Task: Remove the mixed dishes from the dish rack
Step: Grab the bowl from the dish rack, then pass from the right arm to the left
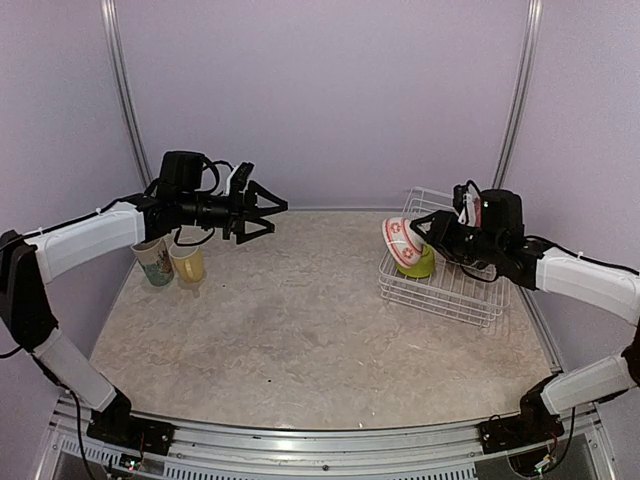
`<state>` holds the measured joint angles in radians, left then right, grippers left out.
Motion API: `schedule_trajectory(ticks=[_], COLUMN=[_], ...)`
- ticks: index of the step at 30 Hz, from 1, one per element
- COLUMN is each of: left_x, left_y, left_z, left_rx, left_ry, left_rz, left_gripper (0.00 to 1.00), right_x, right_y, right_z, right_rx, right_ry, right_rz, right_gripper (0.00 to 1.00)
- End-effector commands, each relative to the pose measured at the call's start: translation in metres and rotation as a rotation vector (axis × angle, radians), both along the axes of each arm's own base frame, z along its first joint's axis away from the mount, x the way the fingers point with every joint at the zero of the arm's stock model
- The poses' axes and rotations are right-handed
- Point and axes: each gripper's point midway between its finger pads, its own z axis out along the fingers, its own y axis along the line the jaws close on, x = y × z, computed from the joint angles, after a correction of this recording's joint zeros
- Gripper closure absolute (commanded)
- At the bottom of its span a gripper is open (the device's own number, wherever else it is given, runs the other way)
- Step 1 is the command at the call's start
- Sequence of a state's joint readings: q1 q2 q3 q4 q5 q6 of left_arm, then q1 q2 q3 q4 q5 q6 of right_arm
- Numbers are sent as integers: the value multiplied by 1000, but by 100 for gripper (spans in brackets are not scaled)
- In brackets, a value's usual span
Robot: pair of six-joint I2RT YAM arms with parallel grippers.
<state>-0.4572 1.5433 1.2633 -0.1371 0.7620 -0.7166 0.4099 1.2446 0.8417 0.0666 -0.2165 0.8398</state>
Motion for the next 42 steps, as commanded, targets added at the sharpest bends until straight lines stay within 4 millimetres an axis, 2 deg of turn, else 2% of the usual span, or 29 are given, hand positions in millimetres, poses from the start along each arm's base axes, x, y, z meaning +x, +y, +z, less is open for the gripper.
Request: schedule_trajectory(ticks=[1, 7, 13, 19, 28, 37, 40, 42], left_x=[-18, -31, -35, -39, -40, -38, -38, -37], left_y=[-25, -43, -56, -63, -64, -62, -62, -61], left_z=[2, -8, -23, -30, -32, -35, -34, -35], left_rx=[-96, -113, -163, -168, -167, -182, -192, -192], left_ry=[17, 28, 136, 151, 147, 164, 163, 165], left_rz=[-121, -189, -254, -280, -281, -277, -283, -281], left_gripper=[14, 17, 21, 23, 27, 40, 46, 54], right_x=[6, 6, 4, -5, -14, -22, -23, -24], right_y=[47, 95, 127, 155, 187, 206, 211, 214], right_z=[38, 40, 40, 39, 28, 23, 22, 22], right_rx=[135, 222, 302, 361, 400, 442, 454, 457], right_ry=[-103, -121, -112, -97, -65, -45, -44, -42], right_rz=[87, 181, 260, 328, 399, 430, 437, 438], right_gripper=[100, 100, 100, 100, 100, 100, 100, 100])
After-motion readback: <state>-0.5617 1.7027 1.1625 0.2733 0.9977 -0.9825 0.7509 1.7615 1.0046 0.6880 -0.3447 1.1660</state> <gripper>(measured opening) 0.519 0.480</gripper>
